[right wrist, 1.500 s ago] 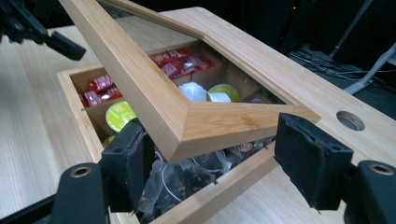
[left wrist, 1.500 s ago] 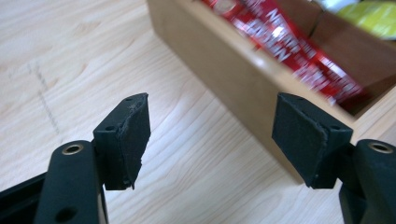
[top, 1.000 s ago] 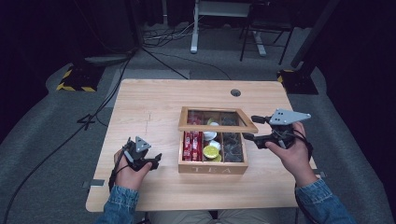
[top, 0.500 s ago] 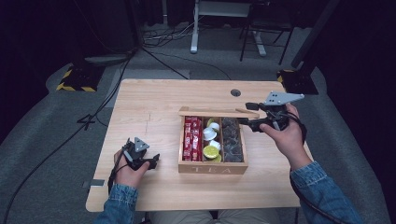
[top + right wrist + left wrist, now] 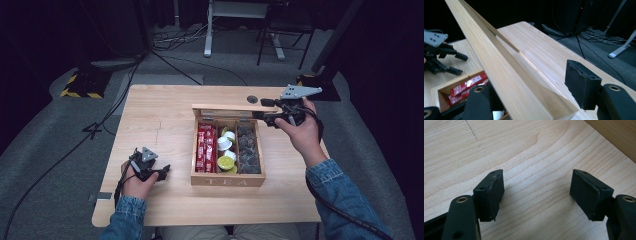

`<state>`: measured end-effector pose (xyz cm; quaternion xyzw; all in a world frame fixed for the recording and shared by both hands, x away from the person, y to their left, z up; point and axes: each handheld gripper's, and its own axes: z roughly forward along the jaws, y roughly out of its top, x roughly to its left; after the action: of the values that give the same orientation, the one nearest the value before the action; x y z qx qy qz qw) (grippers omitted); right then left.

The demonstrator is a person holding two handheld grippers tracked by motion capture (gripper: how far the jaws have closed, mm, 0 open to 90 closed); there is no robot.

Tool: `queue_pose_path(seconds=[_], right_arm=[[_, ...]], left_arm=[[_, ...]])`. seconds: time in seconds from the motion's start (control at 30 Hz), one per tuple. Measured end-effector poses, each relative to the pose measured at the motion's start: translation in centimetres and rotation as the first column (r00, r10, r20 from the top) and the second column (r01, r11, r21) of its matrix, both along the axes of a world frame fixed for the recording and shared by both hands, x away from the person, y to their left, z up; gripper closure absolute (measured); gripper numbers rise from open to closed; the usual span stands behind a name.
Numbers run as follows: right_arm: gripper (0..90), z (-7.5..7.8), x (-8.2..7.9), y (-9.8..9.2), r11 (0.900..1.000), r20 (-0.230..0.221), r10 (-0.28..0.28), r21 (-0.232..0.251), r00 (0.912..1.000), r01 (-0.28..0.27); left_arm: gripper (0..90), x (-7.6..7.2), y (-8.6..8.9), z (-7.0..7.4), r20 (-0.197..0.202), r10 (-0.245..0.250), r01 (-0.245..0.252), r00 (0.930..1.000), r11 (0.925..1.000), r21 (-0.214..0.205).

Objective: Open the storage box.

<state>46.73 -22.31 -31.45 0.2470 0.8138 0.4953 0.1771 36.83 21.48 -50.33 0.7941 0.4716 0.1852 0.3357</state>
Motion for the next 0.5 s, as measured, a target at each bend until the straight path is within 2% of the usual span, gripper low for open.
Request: queue_pose_path(seconds=[0.07, 0.27, 0.5], right_arm=[[44.3, 0.2, 0.6, 0.0, 0.9996, 0.01, -0.015, 0.024, 0.9998, 0.015], [46.4, 0.9, 1.7, 0.2, 0.9979, 0.022, -0.049, 0.043, 0.9986, 0.048], [46.0, 1.5, 2.8, 0.4, 0.9973, 0.04, -0.069, 0.026, 0.9968, 0.068]], left_arm=[[28.0, 0.0, 0.0, 0.0, 0.0, 0.0, 0.0, 1.0, 1.0, -0.002], [27.7, 0.0, 0.0, 0.0, -0.004, -0.003, 0.003, 1.0, 1.0, -0.003], [27.1, 0.0, 0.0, 0.0, -0.006, -0.005, 0.005, 1.0, 1.0, -0.004]])
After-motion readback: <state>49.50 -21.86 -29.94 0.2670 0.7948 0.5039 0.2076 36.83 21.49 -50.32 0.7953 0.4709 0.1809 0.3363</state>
